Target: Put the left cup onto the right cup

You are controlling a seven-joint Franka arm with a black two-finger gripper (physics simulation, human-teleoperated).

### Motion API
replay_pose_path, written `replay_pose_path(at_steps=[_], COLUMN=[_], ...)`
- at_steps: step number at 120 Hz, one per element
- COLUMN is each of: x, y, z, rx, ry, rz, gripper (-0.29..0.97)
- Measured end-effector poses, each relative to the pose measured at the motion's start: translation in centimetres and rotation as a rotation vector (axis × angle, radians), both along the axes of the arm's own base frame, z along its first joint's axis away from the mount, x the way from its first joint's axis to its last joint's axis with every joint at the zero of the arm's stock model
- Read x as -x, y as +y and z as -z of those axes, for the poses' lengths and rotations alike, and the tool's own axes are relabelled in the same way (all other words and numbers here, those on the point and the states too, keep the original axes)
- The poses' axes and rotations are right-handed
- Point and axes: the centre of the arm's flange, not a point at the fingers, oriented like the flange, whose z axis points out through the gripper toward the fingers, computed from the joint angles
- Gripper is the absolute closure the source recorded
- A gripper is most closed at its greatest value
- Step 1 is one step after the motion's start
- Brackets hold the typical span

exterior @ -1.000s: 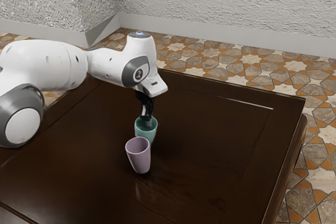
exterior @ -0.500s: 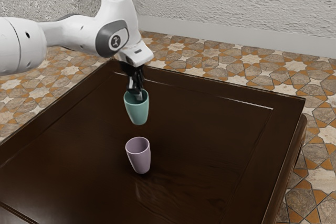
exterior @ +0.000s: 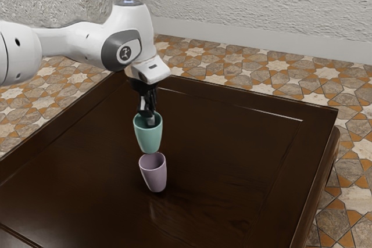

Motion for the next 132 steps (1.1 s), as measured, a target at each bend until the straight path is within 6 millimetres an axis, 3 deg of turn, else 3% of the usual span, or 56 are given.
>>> replay_pose_path(at_steps=[40, 127, 132], x=[0.7, 1.1, 1.1], y=[-1.5, -0.7, -0.7], z=[1.5, 7.1, 7.2], rx=[-0.008, -0.040, -0.039], ry=[0.035, 0.120, 0.121], rz=[-0.016, -0.084, -0.086], gripper=[0.78, 0.78, 0.72])
